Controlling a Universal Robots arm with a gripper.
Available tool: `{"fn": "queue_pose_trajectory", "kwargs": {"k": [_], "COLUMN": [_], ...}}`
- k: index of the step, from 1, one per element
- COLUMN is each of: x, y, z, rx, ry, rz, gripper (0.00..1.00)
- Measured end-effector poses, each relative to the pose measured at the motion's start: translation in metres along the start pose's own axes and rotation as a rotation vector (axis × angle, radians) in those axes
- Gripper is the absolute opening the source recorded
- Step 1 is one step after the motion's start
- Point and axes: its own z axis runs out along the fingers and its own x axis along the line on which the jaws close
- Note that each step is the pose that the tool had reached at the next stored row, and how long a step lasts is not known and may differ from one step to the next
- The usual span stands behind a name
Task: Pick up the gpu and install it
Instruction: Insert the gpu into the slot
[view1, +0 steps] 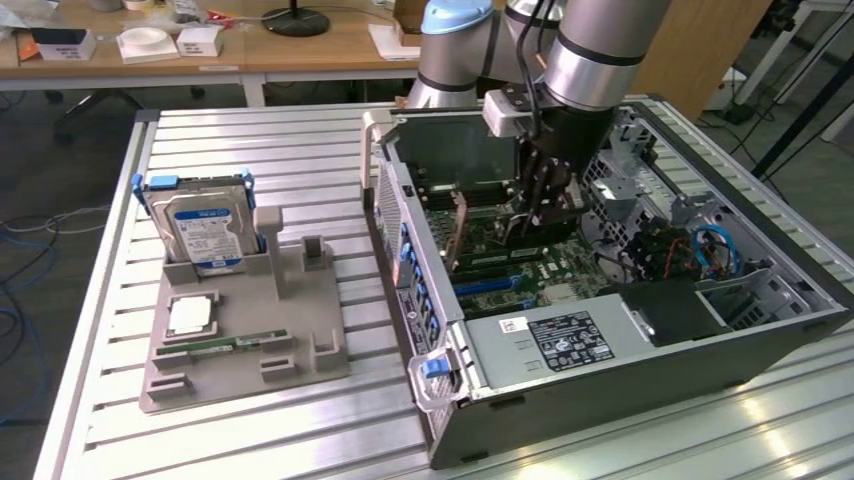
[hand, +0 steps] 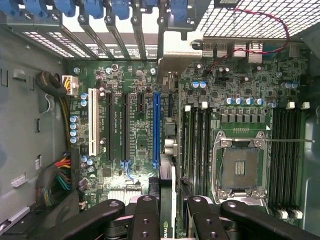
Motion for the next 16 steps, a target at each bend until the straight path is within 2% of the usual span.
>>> {"fn": "queue_pose_trajectory", "kwargs": {"k": [11, 16], "x": [0.0004, 0.0006], "y": [0.0003, 0.0045], "z": [0.0034, 0.0088], "rx": [0.0001, 0.0013], "ry": [0.0002, 0.0004], "rz": [0.000, 0.000], "gripper": [0.26, 0.26]}}
